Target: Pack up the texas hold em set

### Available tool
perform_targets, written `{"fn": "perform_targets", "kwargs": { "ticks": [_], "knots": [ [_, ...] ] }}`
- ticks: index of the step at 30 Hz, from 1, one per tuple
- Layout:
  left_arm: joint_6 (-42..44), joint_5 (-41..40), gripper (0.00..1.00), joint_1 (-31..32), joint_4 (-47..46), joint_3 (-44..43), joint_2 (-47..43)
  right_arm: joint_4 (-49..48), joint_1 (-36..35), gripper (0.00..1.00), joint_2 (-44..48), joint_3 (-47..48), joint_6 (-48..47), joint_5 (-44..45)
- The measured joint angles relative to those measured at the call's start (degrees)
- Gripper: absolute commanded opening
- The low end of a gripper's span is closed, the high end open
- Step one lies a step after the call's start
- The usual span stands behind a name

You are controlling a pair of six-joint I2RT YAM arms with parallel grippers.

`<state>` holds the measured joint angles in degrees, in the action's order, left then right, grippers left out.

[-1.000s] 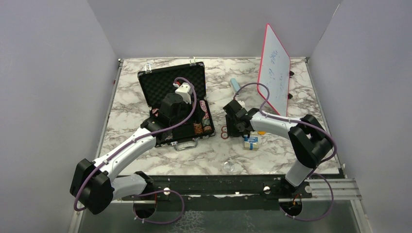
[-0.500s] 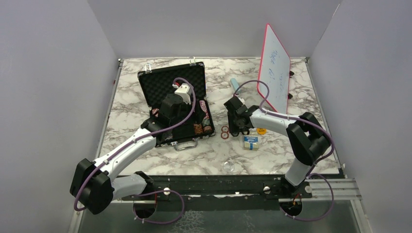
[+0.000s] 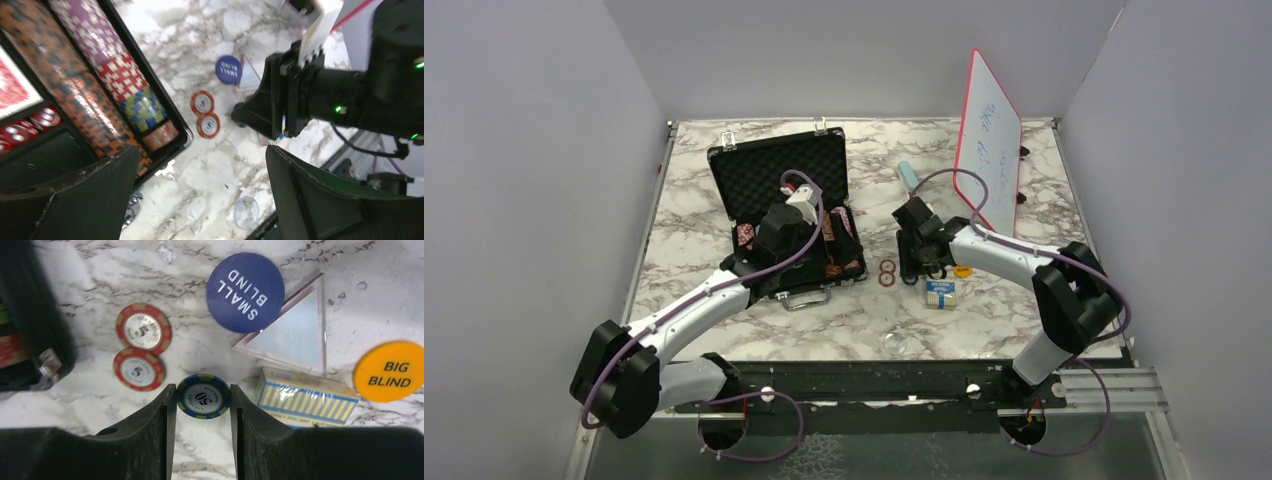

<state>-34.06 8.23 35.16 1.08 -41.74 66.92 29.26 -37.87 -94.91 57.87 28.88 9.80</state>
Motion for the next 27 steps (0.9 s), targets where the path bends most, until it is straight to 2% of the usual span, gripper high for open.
{"fn": "perform_targets", "kwargs": {
  "ticks": [7, 10, 13, 21, 27],
  "knots": [
    [-6.8, 4.2, 0.78, 4.6, -7.0, 4.6, 4.0, 0.6, 0.0, 0.41, 6.5, -1.2, 3.1, -4.7],
    [-10.2, 4.2, 0.67, 7.8, -11.2, 6.1, 6.1, 0.5, 0.0, 0.41, 8.7, -1.5, 4.6, -6.5],
    [-13.4, 2.7, 0.6, 11.0, -13.7, 8.0, 7.2, 0.4, 0.0, 0.41, 11.3, -2.4, 6.8, -8.3],
    [-19.5, -3.8, 0.54, 16.3, -20.3, 9.8, 7.7, -0.5, 0.0, 0.42, 16.8, -3.8, 13.0, -13.4],
    [-21.7, -8.4, 0.41, 18.0, -25.0, 11.1, 7.7, -1.9, 0.0, 0.42, 19.1, -4.5, 17.0, -17.3]
  ]
}}
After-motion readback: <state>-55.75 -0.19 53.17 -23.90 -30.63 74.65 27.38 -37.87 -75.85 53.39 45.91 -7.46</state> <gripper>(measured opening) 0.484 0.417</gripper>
